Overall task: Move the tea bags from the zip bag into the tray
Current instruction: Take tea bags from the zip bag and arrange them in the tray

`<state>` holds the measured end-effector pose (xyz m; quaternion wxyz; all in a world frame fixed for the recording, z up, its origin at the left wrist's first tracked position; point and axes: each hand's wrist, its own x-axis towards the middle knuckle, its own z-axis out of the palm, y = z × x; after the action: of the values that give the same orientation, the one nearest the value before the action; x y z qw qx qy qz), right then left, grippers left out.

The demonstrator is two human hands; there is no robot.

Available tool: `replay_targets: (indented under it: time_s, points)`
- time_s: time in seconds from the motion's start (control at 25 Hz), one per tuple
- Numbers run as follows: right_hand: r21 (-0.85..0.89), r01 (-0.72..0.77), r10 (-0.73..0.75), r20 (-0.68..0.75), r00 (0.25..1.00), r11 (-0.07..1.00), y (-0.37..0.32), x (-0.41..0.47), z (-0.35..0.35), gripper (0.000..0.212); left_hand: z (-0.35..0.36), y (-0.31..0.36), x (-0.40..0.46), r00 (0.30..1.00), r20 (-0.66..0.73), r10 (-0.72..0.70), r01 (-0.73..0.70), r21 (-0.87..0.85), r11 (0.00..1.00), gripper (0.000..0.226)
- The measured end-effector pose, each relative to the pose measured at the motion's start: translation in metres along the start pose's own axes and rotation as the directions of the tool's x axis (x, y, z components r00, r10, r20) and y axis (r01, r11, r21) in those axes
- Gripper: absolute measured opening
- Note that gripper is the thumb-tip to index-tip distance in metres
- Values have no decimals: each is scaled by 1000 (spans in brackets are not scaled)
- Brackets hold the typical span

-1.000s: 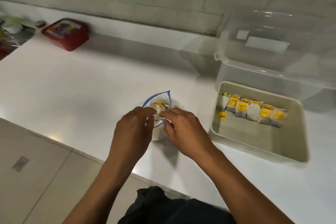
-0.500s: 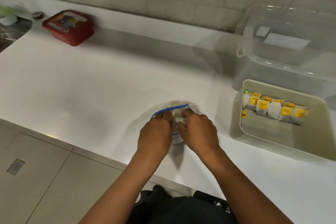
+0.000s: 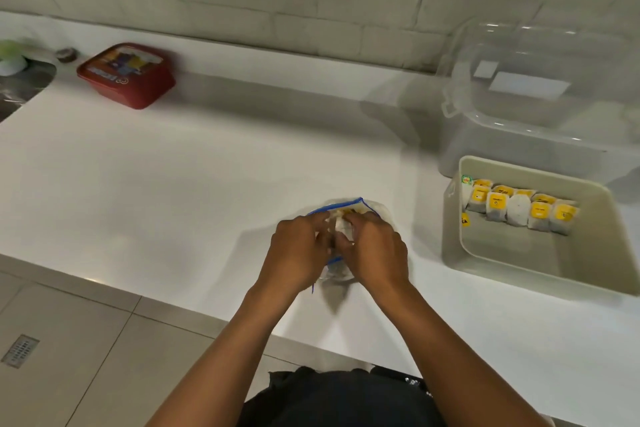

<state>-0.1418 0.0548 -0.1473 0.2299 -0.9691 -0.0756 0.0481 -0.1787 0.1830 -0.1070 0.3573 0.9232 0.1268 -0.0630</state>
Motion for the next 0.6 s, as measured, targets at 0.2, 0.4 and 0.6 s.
replay_targets:
  time_s: [0.2,0.4,0.6]
  points:
    - [351,77,-68,-36,997,933,4,-2,-22,13,-8,-7,2,998,-60,29,-42,-238,970,30]
    - [651,-108,-65,236,970,751,-2,-8,-40,20,-1,-10,7,990,-67,125,-134,-167,977,30]
    - [714,-225,-9,308,951,663,5,-7,-41,18,4,-11,11,987,-128,101,-129,-240,962,27]
